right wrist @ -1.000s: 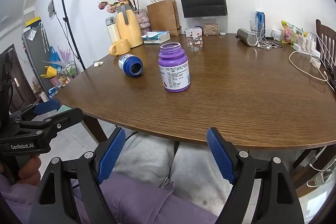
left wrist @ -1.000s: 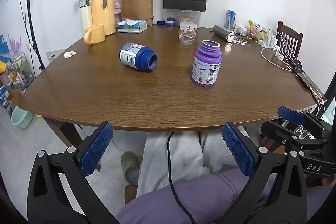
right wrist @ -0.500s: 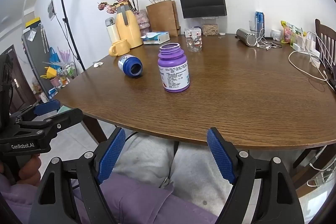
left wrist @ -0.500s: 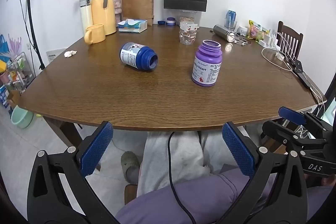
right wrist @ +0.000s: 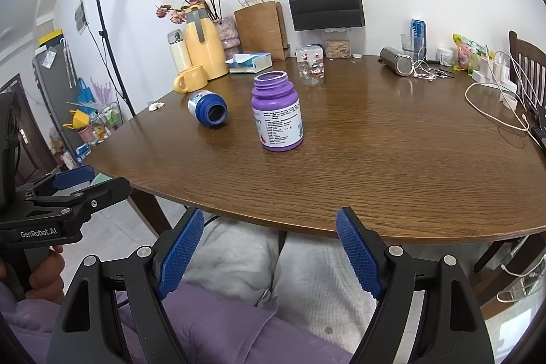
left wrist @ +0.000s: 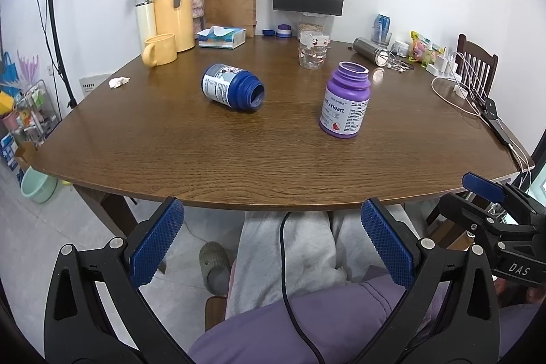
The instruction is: Flip cup upright
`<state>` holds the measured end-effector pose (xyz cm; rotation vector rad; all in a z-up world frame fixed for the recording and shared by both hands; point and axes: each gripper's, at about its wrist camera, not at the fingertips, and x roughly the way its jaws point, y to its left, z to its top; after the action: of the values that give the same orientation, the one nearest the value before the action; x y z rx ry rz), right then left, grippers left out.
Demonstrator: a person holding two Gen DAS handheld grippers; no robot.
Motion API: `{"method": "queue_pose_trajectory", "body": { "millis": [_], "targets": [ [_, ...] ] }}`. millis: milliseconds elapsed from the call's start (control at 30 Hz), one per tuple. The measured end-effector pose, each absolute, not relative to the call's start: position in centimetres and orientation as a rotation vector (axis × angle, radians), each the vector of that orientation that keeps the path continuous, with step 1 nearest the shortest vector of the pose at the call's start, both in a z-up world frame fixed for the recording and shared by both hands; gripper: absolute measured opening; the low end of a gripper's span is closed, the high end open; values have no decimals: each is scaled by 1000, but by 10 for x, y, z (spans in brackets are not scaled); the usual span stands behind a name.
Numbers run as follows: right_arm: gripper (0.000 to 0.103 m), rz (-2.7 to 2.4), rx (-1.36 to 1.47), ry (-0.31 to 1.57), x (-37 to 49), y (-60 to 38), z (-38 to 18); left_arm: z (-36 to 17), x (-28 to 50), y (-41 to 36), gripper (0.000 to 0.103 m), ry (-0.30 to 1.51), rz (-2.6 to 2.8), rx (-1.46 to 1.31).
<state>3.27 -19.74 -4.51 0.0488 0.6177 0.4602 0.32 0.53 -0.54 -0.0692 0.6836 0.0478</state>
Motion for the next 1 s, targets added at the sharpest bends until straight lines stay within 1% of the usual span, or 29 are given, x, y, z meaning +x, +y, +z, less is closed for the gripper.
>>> {"method": "queue_pose_trajectory", "body": {
  "millis": [1000],
  "targets": [
    [84, 460, 50, 619, 33, -199, -46, -7, 3, 6, 103, 689, 47, -73]
  ]
}}
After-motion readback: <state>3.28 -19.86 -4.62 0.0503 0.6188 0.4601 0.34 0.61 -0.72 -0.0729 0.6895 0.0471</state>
